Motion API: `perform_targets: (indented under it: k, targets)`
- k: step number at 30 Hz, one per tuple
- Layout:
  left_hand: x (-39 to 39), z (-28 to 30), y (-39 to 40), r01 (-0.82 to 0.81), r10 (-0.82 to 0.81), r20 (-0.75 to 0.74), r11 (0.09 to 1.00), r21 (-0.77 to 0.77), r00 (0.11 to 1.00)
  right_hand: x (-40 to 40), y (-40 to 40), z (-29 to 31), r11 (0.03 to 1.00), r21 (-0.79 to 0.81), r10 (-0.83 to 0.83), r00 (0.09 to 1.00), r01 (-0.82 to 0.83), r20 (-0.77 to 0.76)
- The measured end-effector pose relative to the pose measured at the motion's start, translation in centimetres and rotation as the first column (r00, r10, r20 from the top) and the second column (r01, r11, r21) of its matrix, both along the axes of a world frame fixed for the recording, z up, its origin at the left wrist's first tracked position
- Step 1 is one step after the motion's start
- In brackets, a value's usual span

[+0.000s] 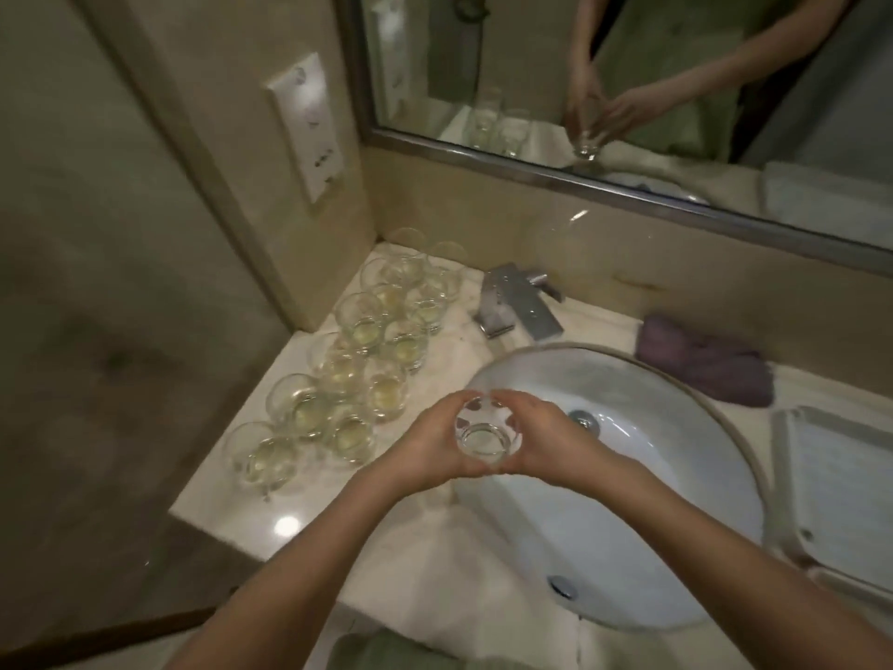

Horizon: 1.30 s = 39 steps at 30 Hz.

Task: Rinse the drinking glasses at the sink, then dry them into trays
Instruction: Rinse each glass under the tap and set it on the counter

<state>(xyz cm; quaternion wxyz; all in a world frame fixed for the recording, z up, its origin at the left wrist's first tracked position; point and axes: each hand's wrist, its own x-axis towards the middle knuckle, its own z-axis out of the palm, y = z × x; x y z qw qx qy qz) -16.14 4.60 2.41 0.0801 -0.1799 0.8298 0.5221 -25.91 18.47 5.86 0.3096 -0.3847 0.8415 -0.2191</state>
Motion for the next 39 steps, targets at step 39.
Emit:
perform_targets:
  k: [39]
  targets:
    - [-14.0, -10.7, 5.2, -0.216, 0.209, 0.117, 0.975, 0.052, 0.971, -18.7, -2.2, -5.9, 0.920, -0.234, -0.367, 0.899, 0.314, -0.238]
